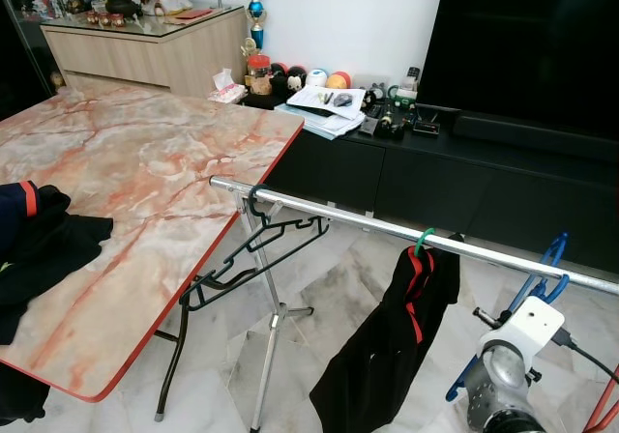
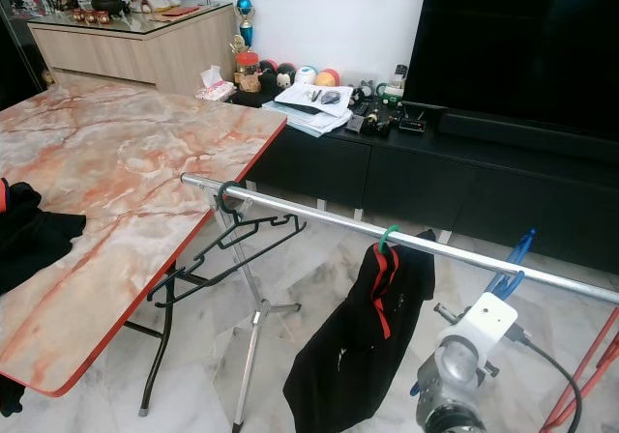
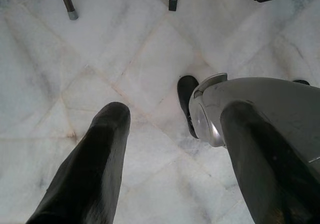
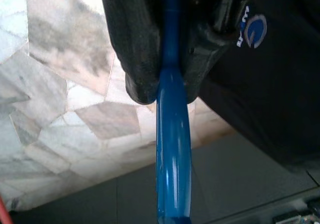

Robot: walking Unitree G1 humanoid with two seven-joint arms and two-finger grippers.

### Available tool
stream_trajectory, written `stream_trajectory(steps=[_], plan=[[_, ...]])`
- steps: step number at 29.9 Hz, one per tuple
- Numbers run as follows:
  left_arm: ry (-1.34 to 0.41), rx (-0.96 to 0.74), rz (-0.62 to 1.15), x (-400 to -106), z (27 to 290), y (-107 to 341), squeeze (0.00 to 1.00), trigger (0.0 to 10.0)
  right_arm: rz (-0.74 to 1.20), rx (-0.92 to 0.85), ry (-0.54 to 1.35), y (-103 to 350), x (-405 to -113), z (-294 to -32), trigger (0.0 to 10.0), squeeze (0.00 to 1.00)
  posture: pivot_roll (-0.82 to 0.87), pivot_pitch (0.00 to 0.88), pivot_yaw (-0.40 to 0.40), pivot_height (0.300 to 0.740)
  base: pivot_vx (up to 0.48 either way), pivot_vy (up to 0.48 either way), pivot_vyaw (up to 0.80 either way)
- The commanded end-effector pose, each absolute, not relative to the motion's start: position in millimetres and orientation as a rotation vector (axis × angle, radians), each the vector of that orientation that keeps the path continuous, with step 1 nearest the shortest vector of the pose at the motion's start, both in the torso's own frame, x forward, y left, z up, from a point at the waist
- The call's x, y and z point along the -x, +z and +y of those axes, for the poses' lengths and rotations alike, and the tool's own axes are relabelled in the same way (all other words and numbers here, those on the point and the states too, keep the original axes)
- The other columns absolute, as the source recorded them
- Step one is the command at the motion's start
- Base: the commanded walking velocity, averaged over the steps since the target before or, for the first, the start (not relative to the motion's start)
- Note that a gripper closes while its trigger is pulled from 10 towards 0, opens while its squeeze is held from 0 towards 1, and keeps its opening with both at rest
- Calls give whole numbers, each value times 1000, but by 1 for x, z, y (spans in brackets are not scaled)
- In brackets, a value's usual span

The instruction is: Hang hanger

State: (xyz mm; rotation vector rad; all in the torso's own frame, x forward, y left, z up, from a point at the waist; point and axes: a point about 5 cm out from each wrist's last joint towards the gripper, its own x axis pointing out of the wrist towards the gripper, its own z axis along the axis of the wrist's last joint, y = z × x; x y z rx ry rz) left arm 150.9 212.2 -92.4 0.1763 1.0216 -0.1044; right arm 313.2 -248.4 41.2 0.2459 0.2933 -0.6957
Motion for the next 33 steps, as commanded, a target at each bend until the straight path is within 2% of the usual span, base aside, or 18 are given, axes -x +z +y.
stream_trajectory(steps=[1, 7, 15, 25, 26, 27, 30, 33], plan=[[-105, -177, 1039, -150, 213, -93, 0, 10000, 287, -219, -683, 48, -319, -249, 10000, 0, 46, 0, 5, 740, 0, 0, 0], [-107, -176, 1041, -149, 213, -93, 0, 10000, 327, -207, -693, 54, -324, -256, 10000, 0, 43, 0, 4, 740, 0, 0, 0], [-113, -173, 1043, -149, 213, -93, 0, 10000, 485, -167, -652, 40, -319, -250, 10000, 0, 47, 0, 3, 740, 0, 0, 0], [-115, -174, 1045, -149, 213, -93, 0, 10000, 498, -190, -615, 41, -322, -247, 10000, 0, 46, 0, 3, 740, 0, 0, 0], [-115, -175, 1045, -149, 213, -93, 0, 10000, 498, -193, -614, 41, -322, -246, 10000, 224, 46, 0, 3, 740, 0, 0, 0], [-115, -174, 1045, -149, 213, -93, 0, 10000, 493, -191, -613, 41, -322, -247, 10000, 514, 46, 0, 4, 740, 0, 0, 0], [-118, -175, 1045, -149, 212, -93, 0, 10000, 471, -196, -615, 40, -321, -247, 10000, 757, 47, 0, 3, 740, 0, 0, 0], [-118, -176, 1045, -149, 213, -93, 0, 10000, 468, -194, -615, 38, -319, -246, 10000, 749, 44, 0, 3, 740, 0, 0, 0]])
